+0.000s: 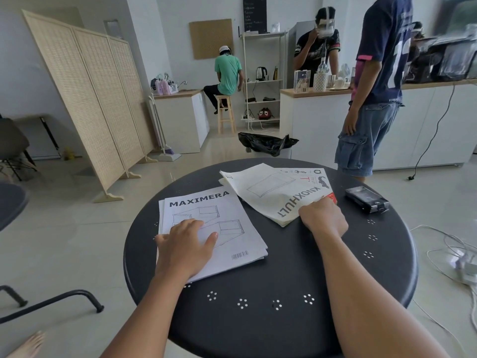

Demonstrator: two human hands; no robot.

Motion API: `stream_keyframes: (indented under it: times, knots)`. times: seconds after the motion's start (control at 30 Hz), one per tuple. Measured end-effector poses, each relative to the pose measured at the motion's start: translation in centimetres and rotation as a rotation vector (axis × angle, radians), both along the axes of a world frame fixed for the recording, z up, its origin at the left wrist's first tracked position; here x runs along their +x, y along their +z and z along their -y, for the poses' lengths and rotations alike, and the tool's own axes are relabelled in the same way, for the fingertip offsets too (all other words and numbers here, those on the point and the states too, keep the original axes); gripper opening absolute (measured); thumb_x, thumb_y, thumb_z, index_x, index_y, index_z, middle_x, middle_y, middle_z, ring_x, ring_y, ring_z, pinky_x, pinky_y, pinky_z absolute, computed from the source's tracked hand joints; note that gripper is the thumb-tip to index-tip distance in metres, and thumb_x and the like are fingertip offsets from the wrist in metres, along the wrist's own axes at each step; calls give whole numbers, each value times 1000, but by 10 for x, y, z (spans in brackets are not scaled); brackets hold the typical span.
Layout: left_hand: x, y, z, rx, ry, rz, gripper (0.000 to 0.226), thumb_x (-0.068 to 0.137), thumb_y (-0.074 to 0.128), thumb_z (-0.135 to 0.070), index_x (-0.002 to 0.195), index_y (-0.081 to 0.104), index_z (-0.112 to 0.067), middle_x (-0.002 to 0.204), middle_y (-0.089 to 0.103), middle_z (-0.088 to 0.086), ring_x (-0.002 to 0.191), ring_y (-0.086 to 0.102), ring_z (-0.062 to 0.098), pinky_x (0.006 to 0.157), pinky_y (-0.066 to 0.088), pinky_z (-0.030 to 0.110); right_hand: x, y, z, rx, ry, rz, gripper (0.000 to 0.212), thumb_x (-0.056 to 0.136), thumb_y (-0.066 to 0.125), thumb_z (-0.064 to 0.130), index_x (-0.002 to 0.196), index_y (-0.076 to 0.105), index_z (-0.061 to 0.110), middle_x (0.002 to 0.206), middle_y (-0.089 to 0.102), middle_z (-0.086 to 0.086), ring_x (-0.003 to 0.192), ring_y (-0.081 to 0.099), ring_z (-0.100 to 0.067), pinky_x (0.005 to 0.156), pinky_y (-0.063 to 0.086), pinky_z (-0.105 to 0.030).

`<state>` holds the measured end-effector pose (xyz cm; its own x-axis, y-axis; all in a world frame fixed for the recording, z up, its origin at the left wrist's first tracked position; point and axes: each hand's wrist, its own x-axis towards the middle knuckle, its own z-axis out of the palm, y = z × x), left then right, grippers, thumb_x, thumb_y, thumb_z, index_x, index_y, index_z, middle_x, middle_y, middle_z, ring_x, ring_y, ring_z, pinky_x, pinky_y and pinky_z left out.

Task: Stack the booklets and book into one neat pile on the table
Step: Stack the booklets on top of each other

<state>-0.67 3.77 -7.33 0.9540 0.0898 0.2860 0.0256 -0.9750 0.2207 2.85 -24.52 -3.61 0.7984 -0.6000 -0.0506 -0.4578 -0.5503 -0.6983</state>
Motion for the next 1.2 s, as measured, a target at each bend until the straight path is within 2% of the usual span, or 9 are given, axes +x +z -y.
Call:
stream_keyframes:
  times: [0.13,0.23,0.33,0.4,0.53,0.73,0.9,1.03,1.2]
  knots:
    - [1,1,0,0,-1,-5,57,91,37,-65,135,51,-33,142,51,-15,131,46,12,103,28,48,-1,0,-2,-15,56,-30,9,84,54,17,93,53,12,74,51,0,84,54,-29,73,41,-32]
    - [1,0,-1,2,5,-9,58,90,36,-66,135,50,-33,142,51,-15,131,46,12,103,28,48,1,4,1,73,95,-39,17,81,53,17,93,64,11,72,68,1,72,57,-23,63,40,-28]
    - [2,1,0,6,4,-7,58,90,35,-67,135,50,-33,142,50,-15,131,45,12,103,28,48,9,6,4,514,167,-32,19,89,62,28,95,63,9,58,75,-1,44,44,-14,45,35,-22]
    - [3,1,1,7,4,-15,58,90,35,-67,135,50,-33,143,50,-15,131,45,13,104,28,49,13,3,3,646,159,-23,29,89,70,33,97,64,6,59,74,-6,40,40,-11,38,30,-19]
    - [2,1,1,4,8,-13,57,91,36,-66,136,49,-33,143,50,-14,132,45,13,104,27,48,14,-3,-3,590,107,66,23,85,76,26,88,66,6,70,74,-7,45,43,-13,42,34,-25]
    - [1,2,1,3,5,-15,56,91,36,-65,135,50,-33,142,50,-15,131,45,12,103,27,47,18,2,-8,547,88,57,6,80,70,9,76,69,5,63,66,-5,46,48,-14,44,38,-26]
    - [1,1,1,-5,4,-10,56,91,36,-66,135,50,-34,142,50,-16,131,45,11,103,28,46,6,-16,-24,327,89,353,18,80,60,20,64,53,15,76,68,-4,62,56,-23,54,43,-30]
    - [0,1,1,-10,4,-15,55,91,37,-65,135,50,-34,142,49,-16,132,45,11,104,27,46,4,-17,-28,275,139,397,20,85,57,17,69,50,7,74,62,-9,60,46,-18,54,38,-30]
    - [0,1,1,-25,2,-11,54,91,37,-64,135,50,-34,142,49,-17,132,44,10,104,26,44,4,-17,-29,291,158,508,17,92,51,11,81,43,1,92,68,-18,71,60,-33,54,42,-34]
